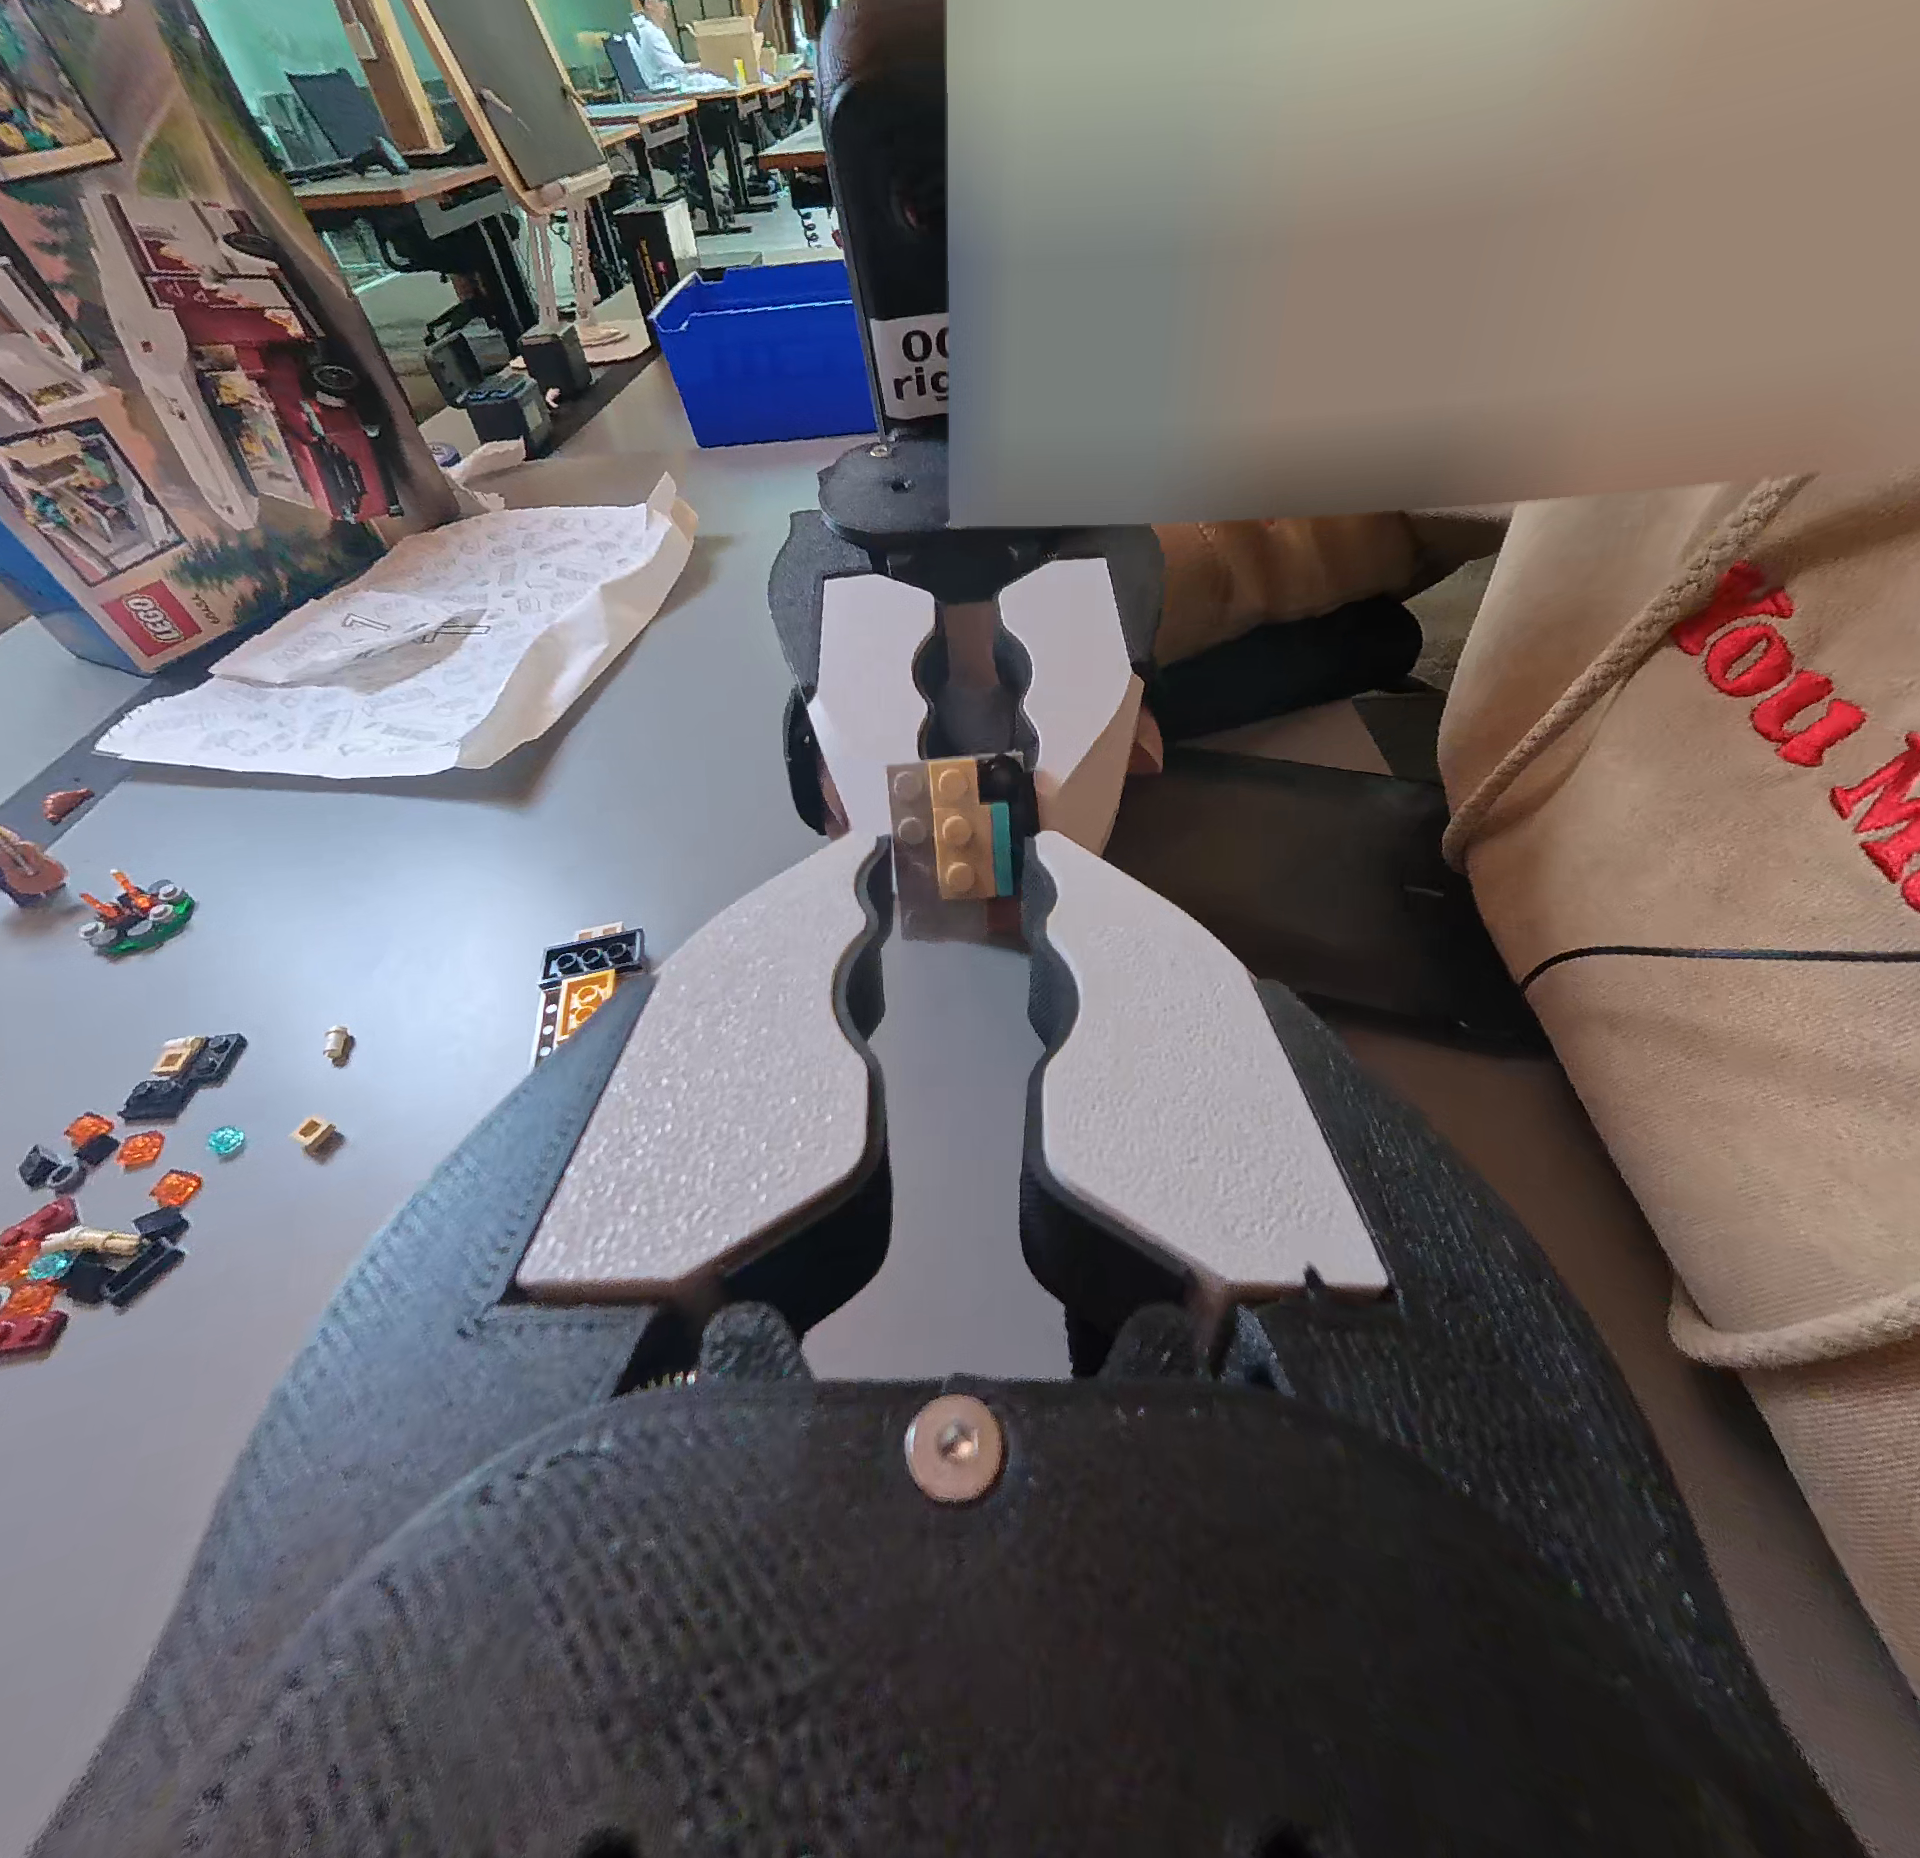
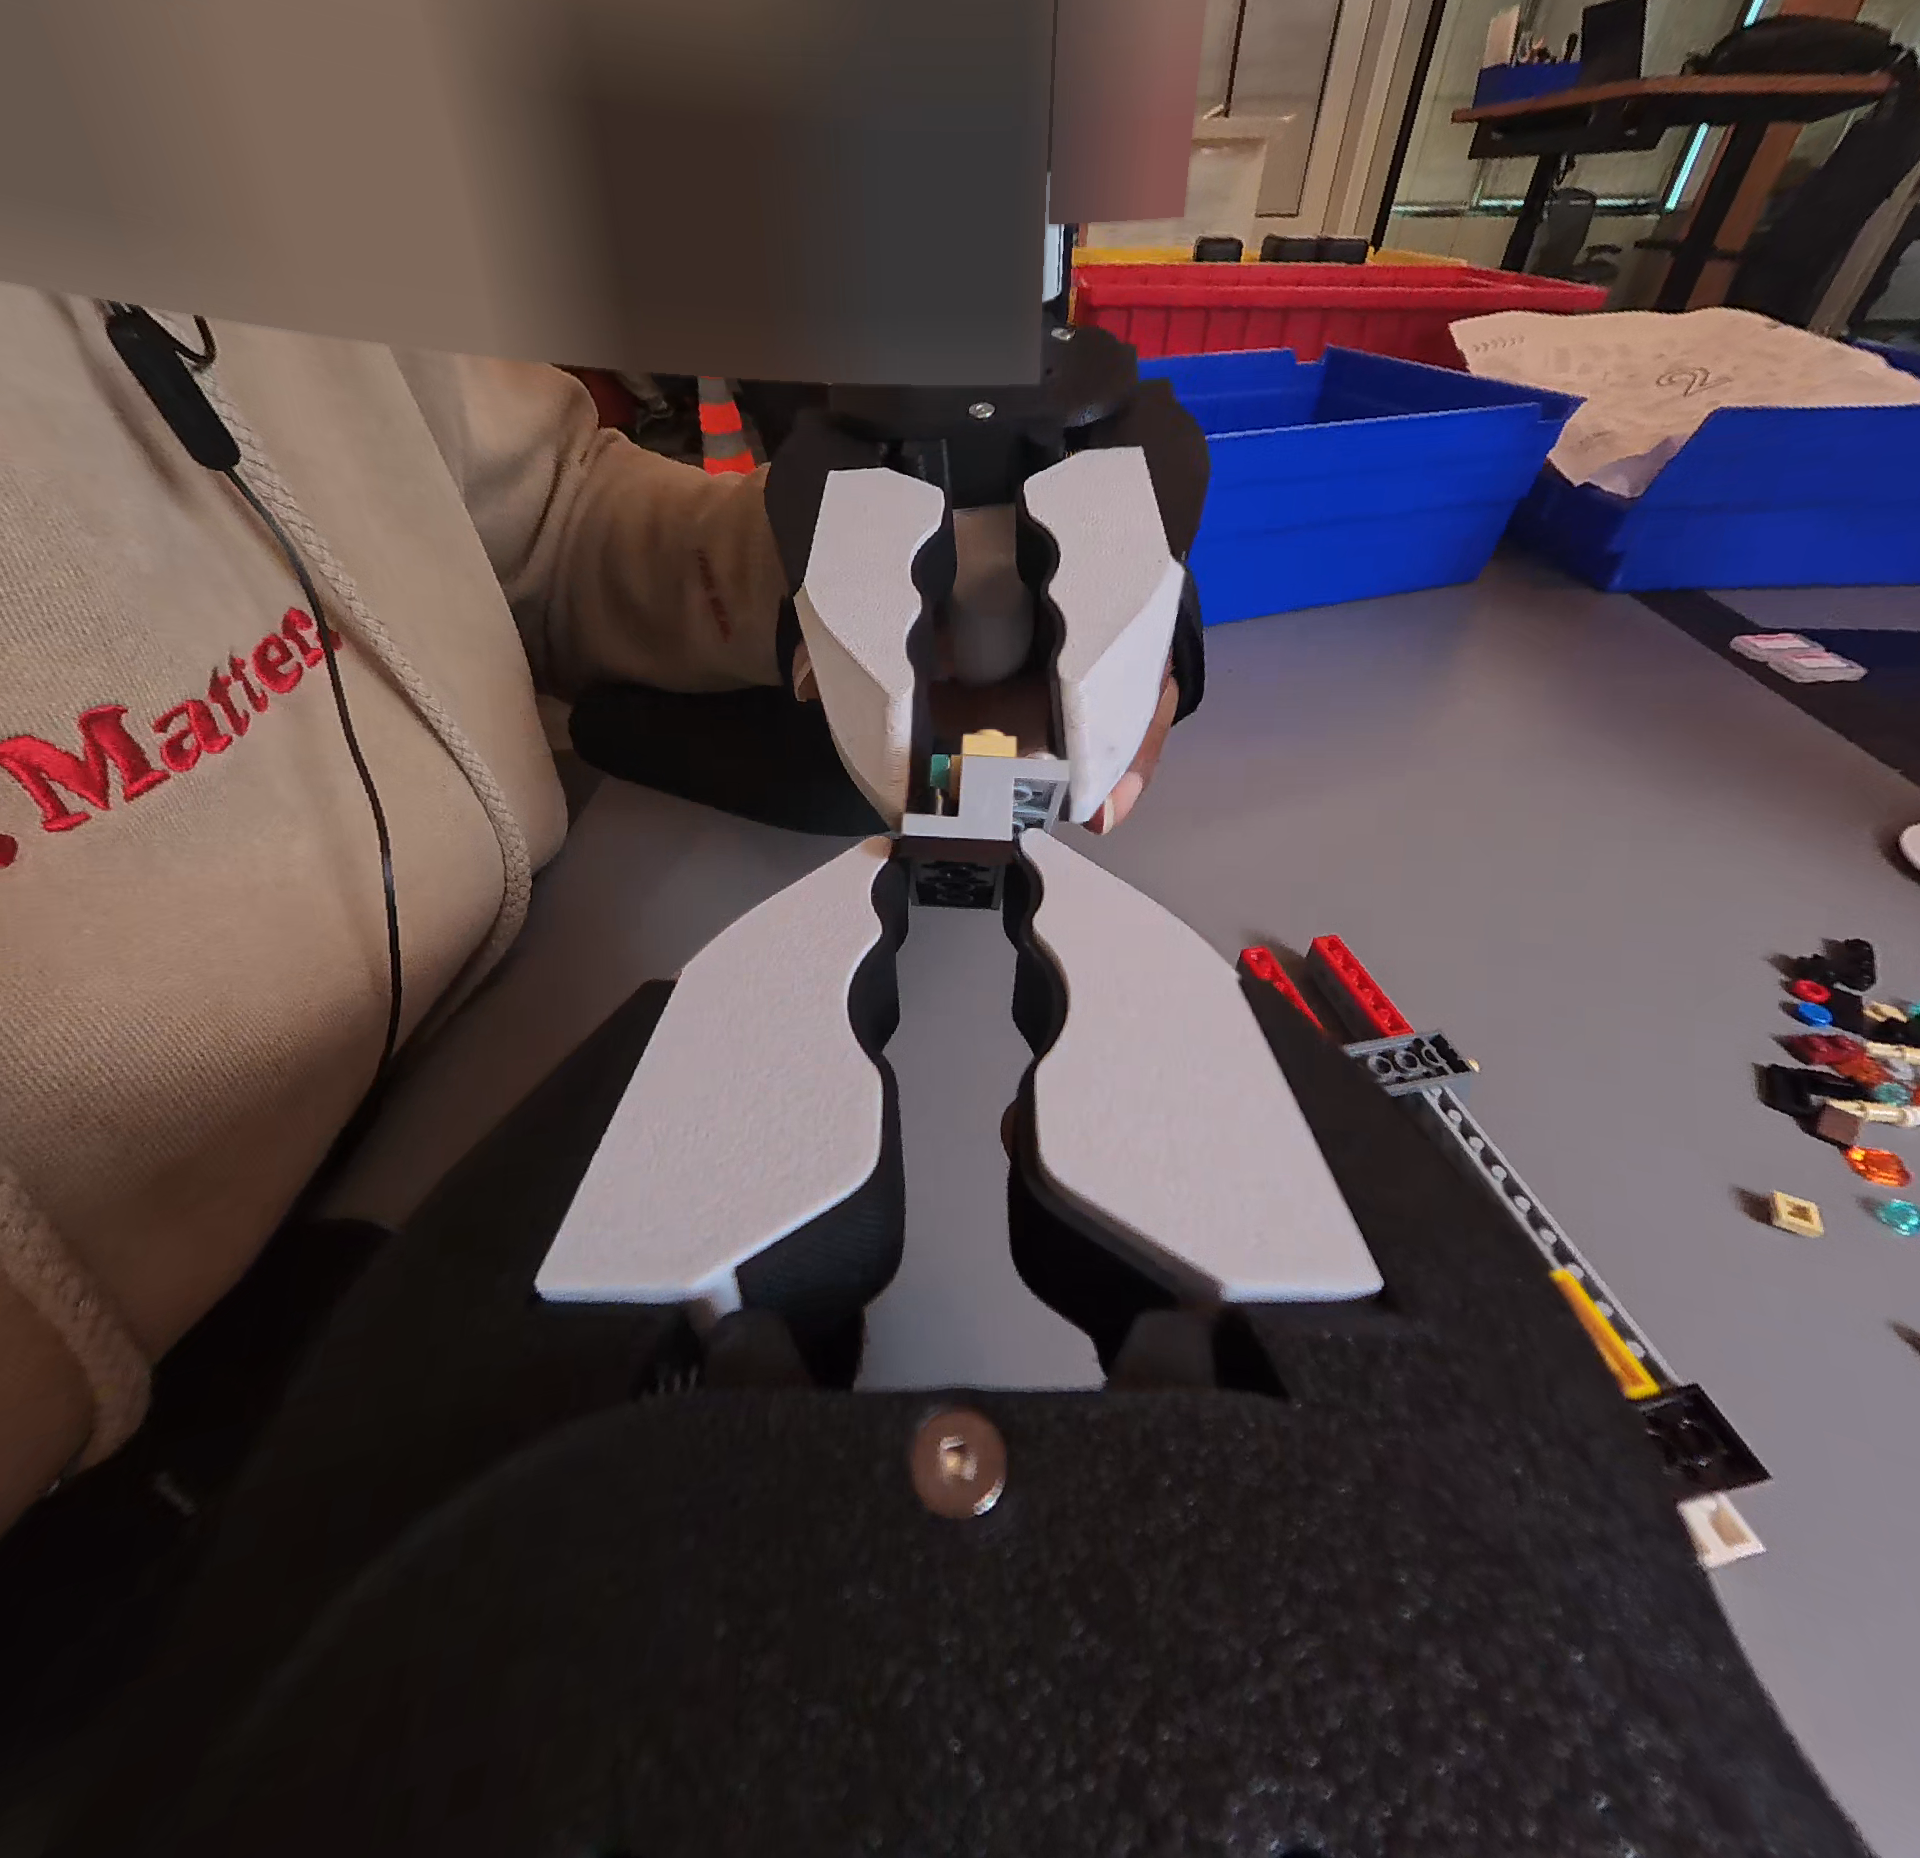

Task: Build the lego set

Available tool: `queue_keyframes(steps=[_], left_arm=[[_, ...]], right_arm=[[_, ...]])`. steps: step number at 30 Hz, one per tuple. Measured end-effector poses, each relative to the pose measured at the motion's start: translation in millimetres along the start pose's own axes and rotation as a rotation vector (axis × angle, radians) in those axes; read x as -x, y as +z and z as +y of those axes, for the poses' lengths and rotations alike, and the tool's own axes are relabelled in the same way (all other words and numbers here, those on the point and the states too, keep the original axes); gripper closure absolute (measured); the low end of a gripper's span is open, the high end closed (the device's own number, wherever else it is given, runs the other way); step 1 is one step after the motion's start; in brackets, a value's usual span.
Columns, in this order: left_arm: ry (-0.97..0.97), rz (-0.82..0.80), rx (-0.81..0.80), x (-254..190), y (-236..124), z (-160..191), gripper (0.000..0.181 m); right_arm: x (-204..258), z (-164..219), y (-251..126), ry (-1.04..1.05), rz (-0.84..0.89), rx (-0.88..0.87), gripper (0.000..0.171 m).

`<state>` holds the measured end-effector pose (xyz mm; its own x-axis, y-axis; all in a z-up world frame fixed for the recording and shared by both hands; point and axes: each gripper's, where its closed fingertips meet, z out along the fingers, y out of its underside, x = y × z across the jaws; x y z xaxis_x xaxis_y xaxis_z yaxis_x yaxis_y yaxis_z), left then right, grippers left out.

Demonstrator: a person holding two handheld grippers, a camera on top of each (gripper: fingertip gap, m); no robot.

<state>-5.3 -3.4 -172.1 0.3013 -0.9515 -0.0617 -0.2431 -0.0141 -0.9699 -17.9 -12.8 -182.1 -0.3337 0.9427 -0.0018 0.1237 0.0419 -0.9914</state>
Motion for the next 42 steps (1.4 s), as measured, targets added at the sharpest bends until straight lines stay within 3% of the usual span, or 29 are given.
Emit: queue_keyframes(steps=[18,21,25,32,39,42], left_arm=[[0.022,-0.018,0.037,-0.1,-1.4,1.9,0.160],[0.061,-0.067,-0.017,8.4,-3.0,-0.3,0.160],[0.123,-0.143,-0.008,18.5,-6.6,-0.7,0.138],[0.309,-0.376,0.010,36.5,0.0,-1.3,0.142],[0.377,-0.386,0.050,34.6,-1.4,1.0,0.153],[0.365,-0.340,0.053,30.4,-3.1,2.2,0.153]], right_arm=[[-0.3,0.1,-1.1,-0.056,0.022,0.001,0.154],[-8.7,-4.0,-2.3,0.091,0.024,-0.037,0.154],[-24.3,-22.1,-8.8,0.375,0.020,-0.184,0.154],[-32.9,-28.5,-1.6,0.760,-0.020,-0.326,0.154],[-28.5,-21.0,5.5,0.818,-0.025,-0.294,0.154],[-29.8,-17.5,2.8,0.786,-0.020,-0.240,0.144]])
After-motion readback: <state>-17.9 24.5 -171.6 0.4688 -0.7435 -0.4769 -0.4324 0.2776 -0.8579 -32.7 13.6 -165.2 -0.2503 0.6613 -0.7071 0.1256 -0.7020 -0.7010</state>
